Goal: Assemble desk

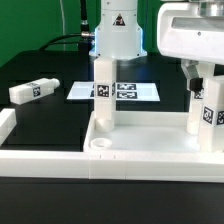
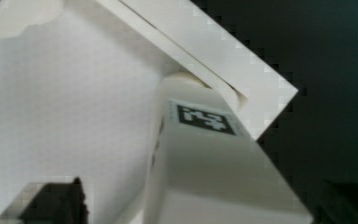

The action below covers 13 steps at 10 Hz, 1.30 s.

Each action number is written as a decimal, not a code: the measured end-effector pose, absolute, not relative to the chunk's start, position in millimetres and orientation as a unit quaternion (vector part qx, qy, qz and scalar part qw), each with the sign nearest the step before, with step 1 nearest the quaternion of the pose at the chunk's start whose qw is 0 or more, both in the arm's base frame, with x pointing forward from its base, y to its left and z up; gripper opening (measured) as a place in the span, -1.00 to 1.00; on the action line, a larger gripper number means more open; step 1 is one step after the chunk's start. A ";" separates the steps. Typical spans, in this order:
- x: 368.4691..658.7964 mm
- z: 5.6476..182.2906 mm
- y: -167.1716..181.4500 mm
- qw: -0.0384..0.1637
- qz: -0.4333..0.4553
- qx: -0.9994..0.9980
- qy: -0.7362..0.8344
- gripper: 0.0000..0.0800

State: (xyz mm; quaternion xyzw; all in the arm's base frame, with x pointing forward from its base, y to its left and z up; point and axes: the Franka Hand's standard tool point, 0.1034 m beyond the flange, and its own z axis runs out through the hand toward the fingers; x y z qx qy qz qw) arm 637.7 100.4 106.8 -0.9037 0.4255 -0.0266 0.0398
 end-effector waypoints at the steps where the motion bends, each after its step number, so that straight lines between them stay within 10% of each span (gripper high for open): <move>1: 637.7 106.7 100.1 0.039 -0.028 -0.917 0.397 0.62; 13: 635.6 103.9 104.6 -0.006 -0.040 -0.999 -0.009 0.62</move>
Offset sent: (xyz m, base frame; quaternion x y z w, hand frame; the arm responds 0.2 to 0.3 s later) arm -0.0074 0.0111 -0.0007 -0.0253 0.0098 -0.2463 0.9688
